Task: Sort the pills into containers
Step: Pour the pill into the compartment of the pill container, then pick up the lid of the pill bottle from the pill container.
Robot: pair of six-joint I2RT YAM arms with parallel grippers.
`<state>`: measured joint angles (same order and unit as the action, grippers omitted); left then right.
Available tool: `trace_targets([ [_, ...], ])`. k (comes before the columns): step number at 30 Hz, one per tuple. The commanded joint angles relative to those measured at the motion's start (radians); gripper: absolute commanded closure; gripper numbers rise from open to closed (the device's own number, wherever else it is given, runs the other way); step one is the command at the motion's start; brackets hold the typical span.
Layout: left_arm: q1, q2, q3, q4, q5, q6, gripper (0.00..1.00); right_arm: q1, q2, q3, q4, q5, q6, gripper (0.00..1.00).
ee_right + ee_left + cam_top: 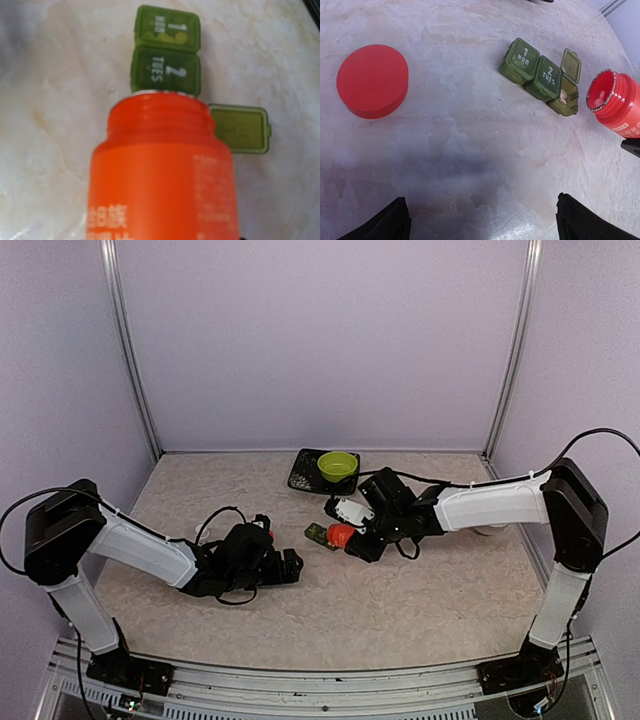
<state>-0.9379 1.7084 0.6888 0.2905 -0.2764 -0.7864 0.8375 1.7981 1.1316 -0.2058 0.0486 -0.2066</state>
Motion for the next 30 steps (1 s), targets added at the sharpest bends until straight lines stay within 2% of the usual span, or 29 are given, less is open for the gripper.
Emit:
trace_targets([
  [1,-0.005,-0.028,0.012,-0.018,-0.016,0.002,0.01,0.007,-0.085,-0.121,0.240,-0.011,0.024,0.80],
  [16,-0.013,-0.087,0.022,-0.062,-0.026,0.013,0.01,0.004,-0.182,-0.415,0.797,-0.048,0.038,0.81],
  [30,-0.030,-0.247,0.091,-0.189,-0.060,0.055,0.01,0.004,-0.411,-0.703,1.373,-0.206,0.086,0.82],
])
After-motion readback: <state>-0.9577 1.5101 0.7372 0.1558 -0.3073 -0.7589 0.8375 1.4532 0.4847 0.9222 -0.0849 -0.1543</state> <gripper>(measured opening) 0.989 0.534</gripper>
